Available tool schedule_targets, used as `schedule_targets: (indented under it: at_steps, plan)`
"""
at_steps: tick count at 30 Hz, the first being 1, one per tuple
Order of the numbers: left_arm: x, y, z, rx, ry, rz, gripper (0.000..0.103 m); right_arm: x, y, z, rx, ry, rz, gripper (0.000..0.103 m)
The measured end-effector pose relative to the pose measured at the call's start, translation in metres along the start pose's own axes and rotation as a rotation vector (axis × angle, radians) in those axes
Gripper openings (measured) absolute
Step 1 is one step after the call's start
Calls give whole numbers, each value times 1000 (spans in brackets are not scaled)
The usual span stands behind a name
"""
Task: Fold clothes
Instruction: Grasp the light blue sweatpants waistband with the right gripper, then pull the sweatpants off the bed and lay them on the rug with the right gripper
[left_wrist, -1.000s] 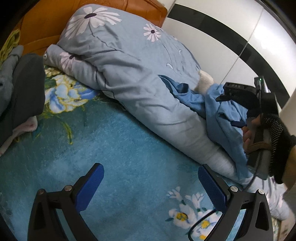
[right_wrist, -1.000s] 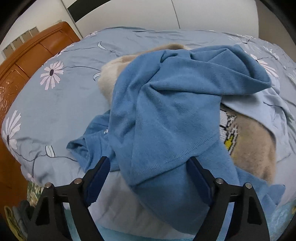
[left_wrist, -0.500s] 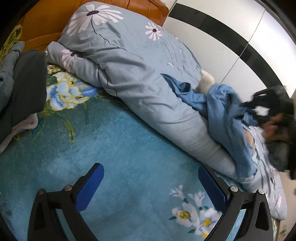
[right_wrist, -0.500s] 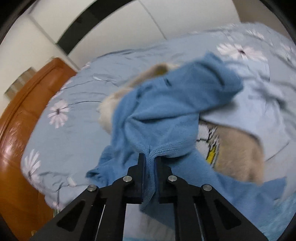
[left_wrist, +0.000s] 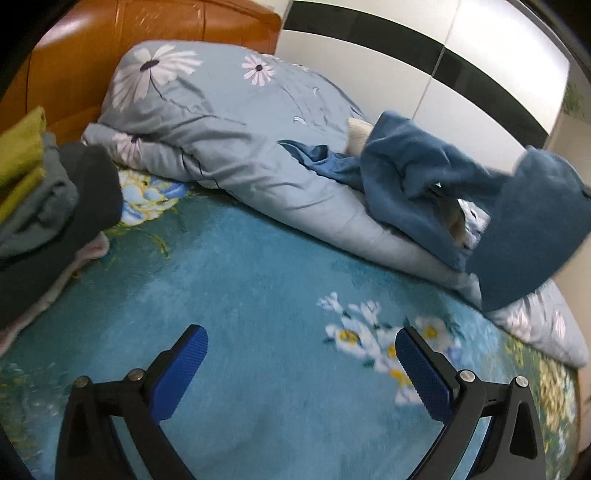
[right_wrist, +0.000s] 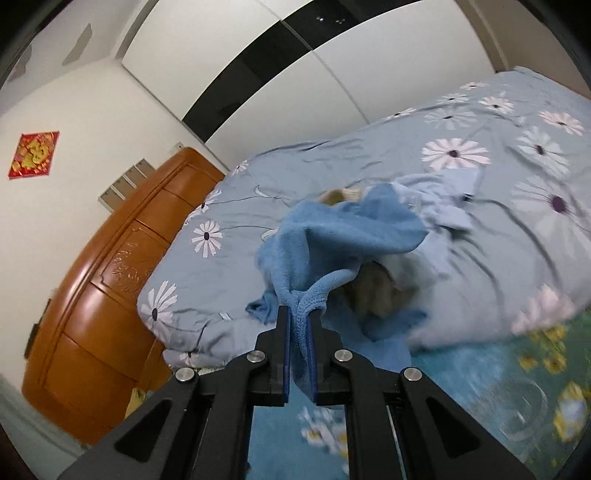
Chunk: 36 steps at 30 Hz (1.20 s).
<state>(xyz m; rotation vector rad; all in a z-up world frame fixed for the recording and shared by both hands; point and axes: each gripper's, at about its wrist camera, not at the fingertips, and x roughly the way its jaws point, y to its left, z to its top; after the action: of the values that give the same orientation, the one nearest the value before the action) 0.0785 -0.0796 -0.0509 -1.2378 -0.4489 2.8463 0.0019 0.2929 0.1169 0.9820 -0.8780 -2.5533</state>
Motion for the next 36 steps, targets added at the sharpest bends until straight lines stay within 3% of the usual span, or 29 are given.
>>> schedule_targets:
  at_steps: [6, 9, 12, 17, 21, 24, 29, 36]
  plan:
    - [-44, -14, 4, -25, -12, -25, 103, -61, -59, -65, 48, 106, -21, 8]
    - [-57, -29, 1, -11, -8, -50, 103, -61, -93, -109, 154, 188, -9, 8]
    - [-72, -43, -5, 16, -8, -77, 103, -47, -97, -135, 203, 251, 16, 8]
    - [-89, -67, -20, 93, -10, -89, 103, -38, -68, -119, 222, 184, 163, 8]
    - [-99, -80, -31, 150, -14, -68, 103, -50, -39, -110, 220, 129, 337, 8]
    - [-106, -61, -25, 90, -25, 1, 103, -44, -22, -117, 229, 156, 400, 8]
    - [-139, -7, 7, -26, -107, 105, 103, -4, 26, -110, 169, 209, 412, 8]
    - [-178, 57, 27, -95, -182, 232, 103, 36, 110, -111, 145, 204, 593, 8]
